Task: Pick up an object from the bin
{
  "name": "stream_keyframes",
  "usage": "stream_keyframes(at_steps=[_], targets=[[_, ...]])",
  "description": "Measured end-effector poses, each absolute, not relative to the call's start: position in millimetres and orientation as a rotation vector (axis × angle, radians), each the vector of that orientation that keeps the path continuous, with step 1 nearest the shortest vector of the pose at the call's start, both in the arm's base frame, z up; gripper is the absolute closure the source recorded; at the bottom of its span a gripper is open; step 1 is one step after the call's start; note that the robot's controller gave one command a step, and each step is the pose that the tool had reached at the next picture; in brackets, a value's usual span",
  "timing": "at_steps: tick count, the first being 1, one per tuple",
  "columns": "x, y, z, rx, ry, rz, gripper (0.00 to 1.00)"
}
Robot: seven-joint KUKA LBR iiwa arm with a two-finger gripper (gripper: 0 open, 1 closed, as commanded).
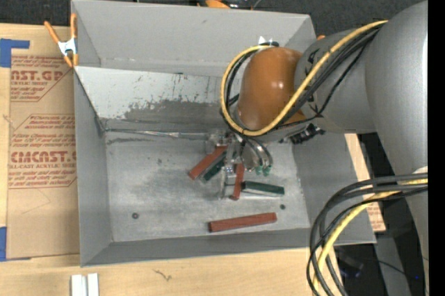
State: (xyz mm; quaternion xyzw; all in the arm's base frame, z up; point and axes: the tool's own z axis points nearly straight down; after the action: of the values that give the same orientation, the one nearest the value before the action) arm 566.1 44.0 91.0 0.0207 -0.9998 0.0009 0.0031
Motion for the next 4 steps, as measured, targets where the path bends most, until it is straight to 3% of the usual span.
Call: stream_keyframes(at_steps=[1, 2, 3, 4], targets=[[579.5, 47.0, 68.2, 0.086, -3.141, -0.001, 0.0], [580.2, 47.1, 70.5, 0.086, -3.144, -0.003, 1.0], [551.9, 27.3, 217.7, 0.045, -3.15, -0.001, 1.0], [512.9, 19.2, 107.2, 0.418, -3.107, -0.002, 1.0]])
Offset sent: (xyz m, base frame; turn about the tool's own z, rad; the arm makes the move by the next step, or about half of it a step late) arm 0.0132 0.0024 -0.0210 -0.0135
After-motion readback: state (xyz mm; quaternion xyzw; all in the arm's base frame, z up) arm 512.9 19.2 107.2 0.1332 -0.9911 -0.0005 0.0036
